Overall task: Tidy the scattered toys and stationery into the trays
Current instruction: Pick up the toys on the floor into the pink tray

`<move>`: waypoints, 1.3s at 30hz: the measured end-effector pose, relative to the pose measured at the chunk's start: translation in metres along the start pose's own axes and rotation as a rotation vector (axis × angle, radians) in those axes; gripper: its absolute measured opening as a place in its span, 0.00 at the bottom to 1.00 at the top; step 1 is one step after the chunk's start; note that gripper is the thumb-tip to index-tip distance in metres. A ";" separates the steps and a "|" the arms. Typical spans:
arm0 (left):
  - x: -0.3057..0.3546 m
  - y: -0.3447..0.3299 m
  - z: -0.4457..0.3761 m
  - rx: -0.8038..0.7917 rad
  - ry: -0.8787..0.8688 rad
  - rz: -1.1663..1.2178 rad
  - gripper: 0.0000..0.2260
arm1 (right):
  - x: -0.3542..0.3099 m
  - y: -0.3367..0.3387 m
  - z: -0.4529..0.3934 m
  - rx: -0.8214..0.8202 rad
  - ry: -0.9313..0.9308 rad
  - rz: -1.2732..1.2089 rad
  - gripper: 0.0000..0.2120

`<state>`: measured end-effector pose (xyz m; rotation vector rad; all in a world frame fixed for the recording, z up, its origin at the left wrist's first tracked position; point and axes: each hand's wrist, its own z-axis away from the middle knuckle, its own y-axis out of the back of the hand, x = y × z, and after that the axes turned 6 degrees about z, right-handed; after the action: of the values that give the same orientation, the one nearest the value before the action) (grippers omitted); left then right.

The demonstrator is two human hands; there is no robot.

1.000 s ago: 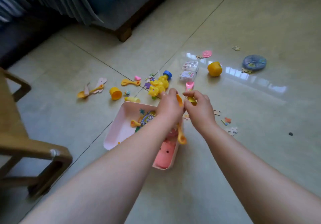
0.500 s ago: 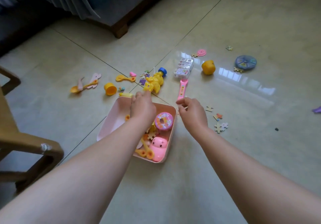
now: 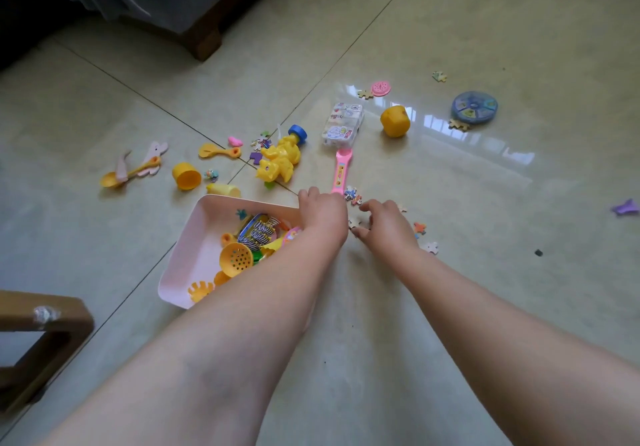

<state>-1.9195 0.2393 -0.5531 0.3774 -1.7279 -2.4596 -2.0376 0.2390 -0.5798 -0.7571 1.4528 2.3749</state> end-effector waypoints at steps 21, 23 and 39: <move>-0.023 0.034 0.025 0.191 -0.101 0.557 0.02 | -0.040 0.004 0.017 0.153 -0.142 -0.459 0.10; -0.038 0.044 0.030 0.161 -0.051 0.636 0.04 | -0.050 0.007 0.022 0.157 -0.101 -0.480 0.10; -0.086 0.052 0.051 -0.186 0.232 0.262 0.11 | -0.055 -0.005 0.053 0.189 0.103 -0.152 0.13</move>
<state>-1.8527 0.2878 -0.4761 0.3733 -1.3516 -2.2626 -2.0050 0.2907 -0.5340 -0.9170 1.5732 2.0807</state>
